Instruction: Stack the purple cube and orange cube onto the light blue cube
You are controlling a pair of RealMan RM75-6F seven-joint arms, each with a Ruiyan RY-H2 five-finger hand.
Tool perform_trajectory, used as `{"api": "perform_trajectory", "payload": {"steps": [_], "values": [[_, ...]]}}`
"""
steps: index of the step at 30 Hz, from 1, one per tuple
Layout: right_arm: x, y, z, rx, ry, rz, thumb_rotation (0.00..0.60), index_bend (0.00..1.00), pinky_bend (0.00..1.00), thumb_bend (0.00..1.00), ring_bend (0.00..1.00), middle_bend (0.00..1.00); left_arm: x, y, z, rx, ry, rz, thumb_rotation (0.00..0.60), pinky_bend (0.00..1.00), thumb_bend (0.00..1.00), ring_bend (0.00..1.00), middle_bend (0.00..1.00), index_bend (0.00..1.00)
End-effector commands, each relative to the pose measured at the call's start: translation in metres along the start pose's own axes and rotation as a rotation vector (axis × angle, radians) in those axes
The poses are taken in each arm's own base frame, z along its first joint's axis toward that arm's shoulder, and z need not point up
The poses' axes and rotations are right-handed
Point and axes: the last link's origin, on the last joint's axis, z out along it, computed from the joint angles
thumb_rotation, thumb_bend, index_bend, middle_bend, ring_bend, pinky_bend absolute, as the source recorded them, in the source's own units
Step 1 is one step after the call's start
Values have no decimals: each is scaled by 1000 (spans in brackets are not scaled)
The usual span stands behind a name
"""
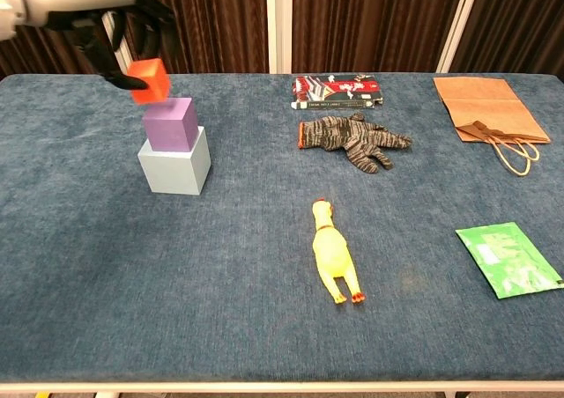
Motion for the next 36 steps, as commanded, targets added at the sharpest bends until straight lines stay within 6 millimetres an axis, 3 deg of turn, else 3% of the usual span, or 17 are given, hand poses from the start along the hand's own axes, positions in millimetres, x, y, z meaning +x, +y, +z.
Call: {"api": "perform_trajectory", "payload": {"steps": [1,9,33,36], "values": [[0,0,1,-1,-1,-1,600,46,0,232,0,8,0,6,6,-14,-3,1,600,518,319,461,647,462],[0,0,1,-2,-1,-1,600,46,0,232,0,7,3,9,10,-18,-20,-6,600,518,319,461,647,462],[1,1,1,-5,-2,1,600,46,0,232,0,8,-16,9,13,-24,-68,40,600,513,320,461,648,461],[1,1,1,-6,-1,2,600,46,0,232,0,8,-17,9,13,-26,-73,34,600,495,301,442,604,417]]}}
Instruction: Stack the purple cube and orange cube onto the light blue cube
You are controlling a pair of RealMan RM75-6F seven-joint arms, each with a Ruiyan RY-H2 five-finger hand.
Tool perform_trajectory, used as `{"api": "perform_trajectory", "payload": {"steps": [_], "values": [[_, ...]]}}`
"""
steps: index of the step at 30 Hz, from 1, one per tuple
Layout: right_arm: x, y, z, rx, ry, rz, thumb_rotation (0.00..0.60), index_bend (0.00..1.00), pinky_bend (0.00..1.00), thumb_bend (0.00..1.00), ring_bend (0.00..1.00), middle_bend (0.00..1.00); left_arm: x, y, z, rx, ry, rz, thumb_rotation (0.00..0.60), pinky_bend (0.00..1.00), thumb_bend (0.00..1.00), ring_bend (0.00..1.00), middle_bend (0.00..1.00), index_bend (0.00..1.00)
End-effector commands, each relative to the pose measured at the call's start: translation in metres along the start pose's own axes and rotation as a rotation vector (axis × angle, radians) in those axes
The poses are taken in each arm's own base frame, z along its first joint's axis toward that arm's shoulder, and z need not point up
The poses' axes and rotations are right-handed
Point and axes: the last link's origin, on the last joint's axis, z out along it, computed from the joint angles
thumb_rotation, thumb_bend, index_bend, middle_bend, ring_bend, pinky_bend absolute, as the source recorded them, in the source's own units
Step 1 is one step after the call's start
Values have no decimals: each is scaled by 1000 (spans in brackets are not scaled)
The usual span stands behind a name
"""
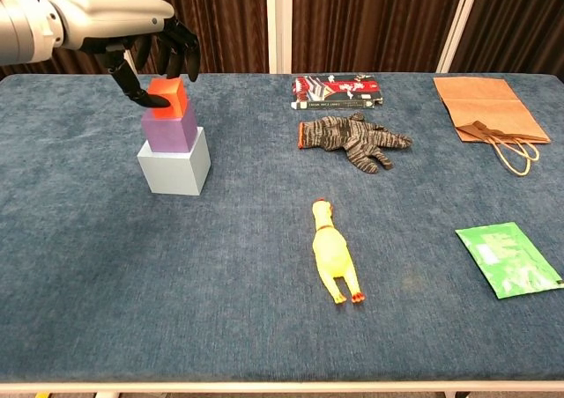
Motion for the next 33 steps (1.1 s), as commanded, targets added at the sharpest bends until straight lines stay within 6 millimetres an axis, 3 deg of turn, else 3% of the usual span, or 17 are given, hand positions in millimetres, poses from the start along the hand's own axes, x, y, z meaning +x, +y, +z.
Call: {"api": "perform_trajectory", "payload": {"steps": [1,4,8,13,18,25,33], "values": [[0,0,0,-1,0,1,600,46,0,232,0,8,-1,0,-1,-5,-13,-16,600,483,289,428,575,393],[0,0,0,0,-1,2,600,46,0,232,0,8,-1,-1,-3,-8,-42,-27,600,395,215,316,377,253],[1,0,0,1,-1,3,600,46,0,232,0,8,2,-4,-6,0,-42,-34,600,343,160,236,241,185],[1,0,0,-1,-2,4,600,46,0,231,0,8,7,-10,-15,24,-24,-38,600,327,129,219,227,168],[1,0,0,0,-3,5,600,46,0,232,0,8,7,-25,-36,96,-30,-59,600,316,120,210,227,155],[1,0,0,0,-4,6,600,46,0,232,0,8,-17,-54,-88,256,-45,-139,600,309,87,204,226,150],[1,1,1,-6,-5,4,600,46,0,232,0,8,-50,-82,-140,394,180,-117,600,302,34,196,223,150]]}}
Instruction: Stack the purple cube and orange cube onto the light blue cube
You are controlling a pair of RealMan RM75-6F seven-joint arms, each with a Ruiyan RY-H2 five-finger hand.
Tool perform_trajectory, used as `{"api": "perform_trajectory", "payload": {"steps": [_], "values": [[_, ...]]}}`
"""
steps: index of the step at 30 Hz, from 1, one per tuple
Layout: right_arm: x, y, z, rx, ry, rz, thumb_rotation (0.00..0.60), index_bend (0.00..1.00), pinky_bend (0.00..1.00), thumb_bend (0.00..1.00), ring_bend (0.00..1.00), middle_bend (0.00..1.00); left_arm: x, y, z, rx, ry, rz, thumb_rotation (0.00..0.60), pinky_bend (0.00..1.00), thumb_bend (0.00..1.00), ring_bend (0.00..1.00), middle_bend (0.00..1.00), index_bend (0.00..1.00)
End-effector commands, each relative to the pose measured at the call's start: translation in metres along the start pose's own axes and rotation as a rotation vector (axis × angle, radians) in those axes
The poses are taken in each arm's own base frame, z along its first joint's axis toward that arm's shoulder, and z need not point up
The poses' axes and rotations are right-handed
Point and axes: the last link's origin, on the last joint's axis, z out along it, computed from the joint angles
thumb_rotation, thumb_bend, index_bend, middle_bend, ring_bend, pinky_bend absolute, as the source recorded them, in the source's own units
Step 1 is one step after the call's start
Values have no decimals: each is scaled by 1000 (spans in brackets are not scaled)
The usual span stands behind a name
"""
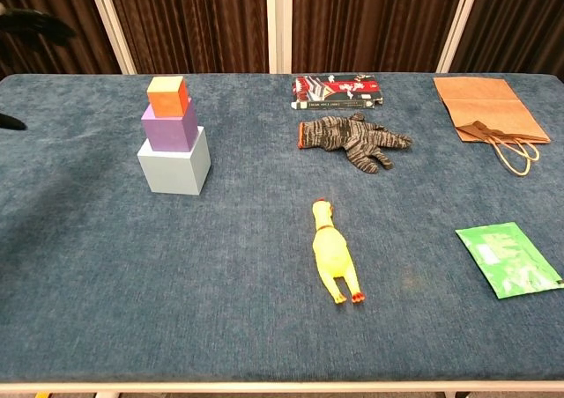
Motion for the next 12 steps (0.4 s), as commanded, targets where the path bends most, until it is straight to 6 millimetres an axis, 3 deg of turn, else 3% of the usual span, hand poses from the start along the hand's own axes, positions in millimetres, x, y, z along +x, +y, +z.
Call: {"api": "perform_trajectory", "payload": {"steps": [1,12], "values": [[0,0,0,-2,2,0,600,46,0,232,0,8,-22,-31,-29,91,124,8,600,299,33,191,221,150],[-1,-1,0,-1,0,-7,600,46,0,232,0,8,-47,-49,-62,207,107,24,600,281,35,185,218,150]]}}
